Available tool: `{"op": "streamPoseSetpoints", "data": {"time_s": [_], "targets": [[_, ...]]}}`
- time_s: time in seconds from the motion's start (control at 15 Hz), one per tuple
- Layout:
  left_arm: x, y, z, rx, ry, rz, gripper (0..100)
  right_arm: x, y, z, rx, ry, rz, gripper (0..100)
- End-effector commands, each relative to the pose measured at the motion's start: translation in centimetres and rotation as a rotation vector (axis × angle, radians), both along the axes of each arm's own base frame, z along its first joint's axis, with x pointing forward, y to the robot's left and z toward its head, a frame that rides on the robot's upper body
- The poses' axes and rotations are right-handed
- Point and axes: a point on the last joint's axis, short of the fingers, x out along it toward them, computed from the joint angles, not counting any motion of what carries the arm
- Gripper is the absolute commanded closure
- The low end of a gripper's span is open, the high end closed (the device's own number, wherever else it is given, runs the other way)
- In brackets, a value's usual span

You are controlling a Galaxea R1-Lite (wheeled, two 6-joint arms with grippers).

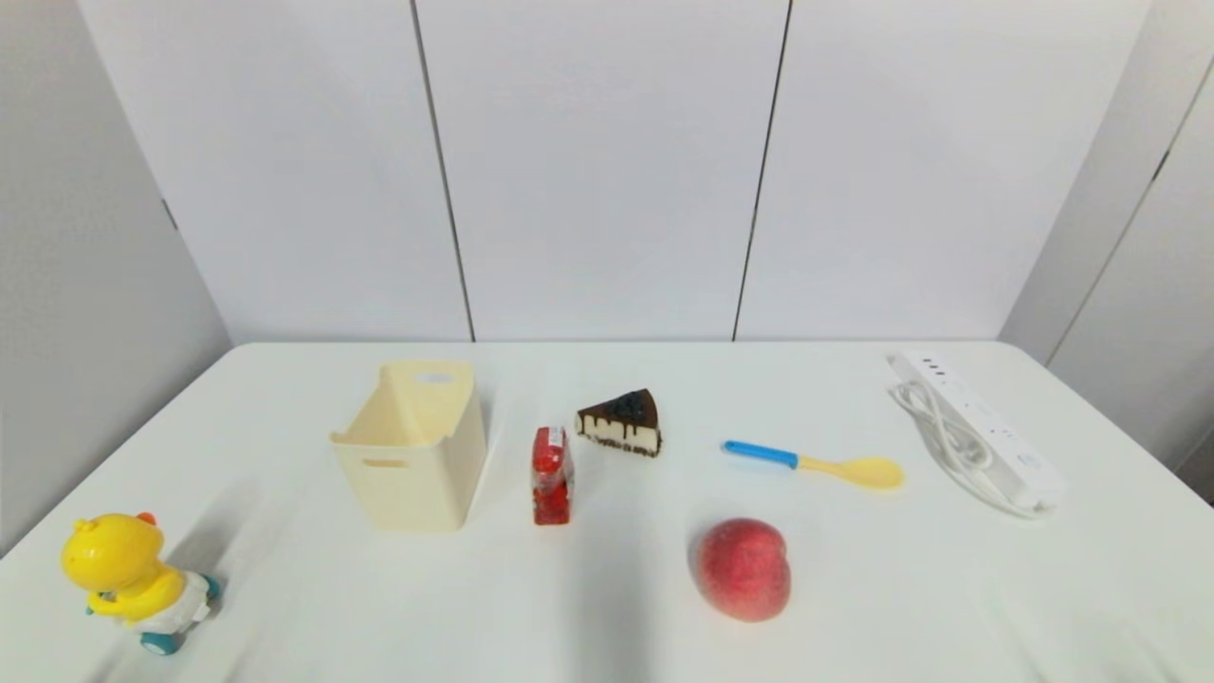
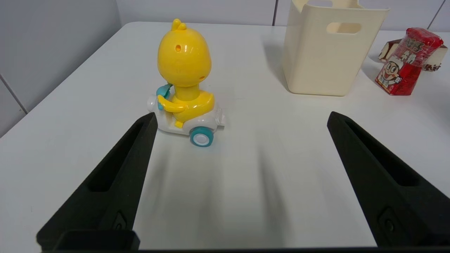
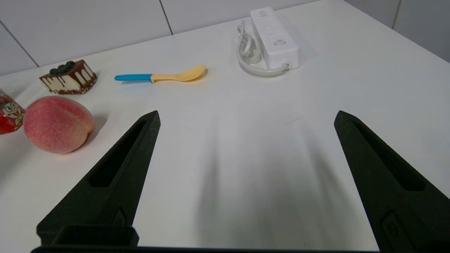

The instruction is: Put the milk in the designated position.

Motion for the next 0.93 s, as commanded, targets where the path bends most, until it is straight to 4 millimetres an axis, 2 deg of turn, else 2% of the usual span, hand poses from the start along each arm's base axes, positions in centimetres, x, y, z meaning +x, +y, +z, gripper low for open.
{"op": "streamPoseSetpoints", "data": {"time_s": [0.07,0.93], "targets": [[0.00,0.00,0.01,0.000,-0.001,0.000,0,0.01,0.00,0.00,0.001,0.002,-0.001,0],[0.01,0.00,0.01,0.000,0.001,0.000,0,0.01,0.00,0.00,0.001,0.002,-0.001,0]]}}
